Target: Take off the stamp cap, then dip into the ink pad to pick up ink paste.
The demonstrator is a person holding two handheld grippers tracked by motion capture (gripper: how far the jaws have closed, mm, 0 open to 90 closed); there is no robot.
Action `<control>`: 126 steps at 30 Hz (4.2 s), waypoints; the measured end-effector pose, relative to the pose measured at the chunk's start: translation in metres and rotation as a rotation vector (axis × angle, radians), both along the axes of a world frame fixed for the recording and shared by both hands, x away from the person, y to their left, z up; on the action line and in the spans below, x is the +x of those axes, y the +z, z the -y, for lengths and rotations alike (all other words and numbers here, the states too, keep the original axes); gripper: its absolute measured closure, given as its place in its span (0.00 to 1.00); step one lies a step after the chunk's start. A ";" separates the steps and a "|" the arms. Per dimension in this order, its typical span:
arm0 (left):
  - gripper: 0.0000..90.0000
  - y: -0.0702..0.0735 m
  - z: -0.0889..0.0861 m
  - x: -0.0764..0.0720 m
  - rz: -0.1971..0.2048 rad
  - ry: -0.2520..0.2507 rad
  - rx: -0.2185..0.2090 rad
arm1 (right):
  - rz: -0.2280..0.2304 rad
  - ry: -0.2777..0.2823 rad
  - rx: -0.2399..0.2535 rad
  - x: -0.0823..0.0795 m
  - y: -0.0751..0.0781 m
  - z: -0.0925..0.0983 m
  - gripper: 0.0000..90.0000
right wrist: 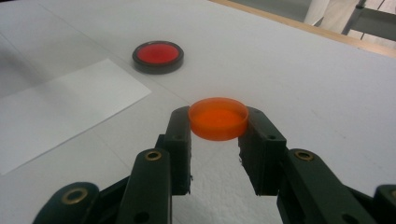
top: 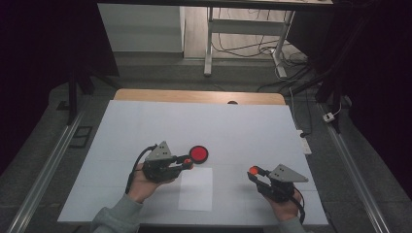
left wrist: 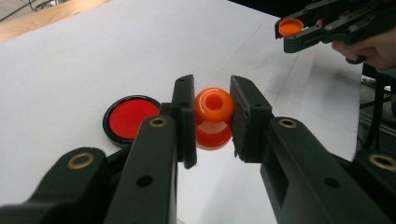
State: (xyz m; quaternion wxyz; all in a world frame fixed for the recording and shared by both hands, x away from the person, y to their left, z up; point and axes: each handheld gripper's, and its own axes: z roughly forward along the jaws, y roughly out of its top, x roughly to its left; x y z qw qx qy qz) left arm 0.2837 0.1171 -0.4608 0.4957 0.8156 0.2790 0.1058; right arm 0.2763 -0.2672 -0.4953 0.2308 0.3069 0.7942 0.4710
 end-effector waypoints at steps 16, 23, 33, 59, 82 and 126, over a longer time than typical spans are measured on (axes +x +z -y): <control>0.81 0.015 -0.004 0.004 -0.011 -0.033 0.080 | -0.001 -0.018 -0.023 0.002 -0.003 0.009 0.72; 0.81 0.012 -0.002 0.004 -0.013 -0.020 0.115 | 0.004 -0.019 -0.020 0.001 -0.001 0.009 0.72; 0.81 0.008 -0.002 0.009 -0.017 -0.002 0.119 | 0.005 -0.025 -0.022 0.002 -0.001 0.010 0.72; 0.81 -0.013 0.015 0.056 -0.040 0.028 0.094 | -0.001 -0.028 -0.031 0.000 -0.003 0.010 0.72; 0.81 -0.039 0.035 0.087 -0.058 0.040 0.122 | -0.005 -0.039 -0.033 -0.002 -0.004 0.017 0.72; 0.81 -0.064 0.045 0.098 -0.082 0.041 0.163 | -0.002 -0.041 -0.040 -0.004 -0.005 0.018 0.72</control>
